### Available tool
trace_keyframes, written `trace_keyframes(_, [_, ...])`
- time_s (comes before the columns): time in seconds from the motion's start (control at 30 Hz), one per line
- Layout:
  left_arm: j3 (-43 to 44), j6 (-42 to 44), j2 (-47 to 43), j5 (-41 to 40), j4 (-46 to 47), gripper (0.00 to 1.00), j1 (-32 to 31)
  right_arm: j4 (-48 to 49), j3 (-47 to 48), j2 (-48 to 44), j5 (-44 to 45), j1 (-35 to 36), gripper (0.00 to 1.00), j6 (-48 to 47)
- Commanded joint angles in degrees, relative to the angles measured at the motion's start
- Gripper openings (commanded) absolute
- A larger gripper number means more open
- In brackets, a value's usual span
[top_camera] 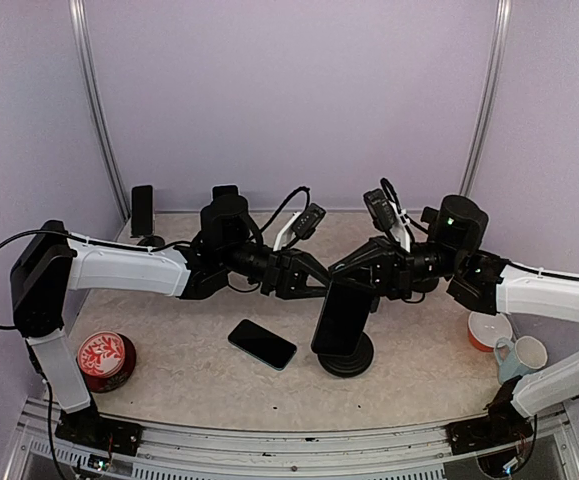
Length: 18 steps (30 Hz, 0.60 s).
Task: Place the phone on the phone stand
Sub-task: Install the phone onto the phone stand.
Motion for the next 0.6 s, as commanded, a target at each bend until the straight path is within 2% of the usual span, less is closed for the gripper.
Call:
trace_keyframes(0.0, [0.4, 2.0, -3.4, 2.0, 3.9, 0.0, -0.5, -2.5, -0.7, -1.1, 1.9, -0.5, 0.0, -3.1])
trace_keyframes(0.3, [-0.4, 4.3, -4.6, 1.5, 0.9, 0.0, -0.4, -9.0, -1.0, -2.3, 3.9, -2.1, 0.0, -5.5])
trace_keyframes(0.57, [-0.6, 7.2, -5.8, 0.8, -2.7, 0.0, -0.4, -11.2, -1.9, -3.2, 4.9, -2.6, 0.0, -6.1])
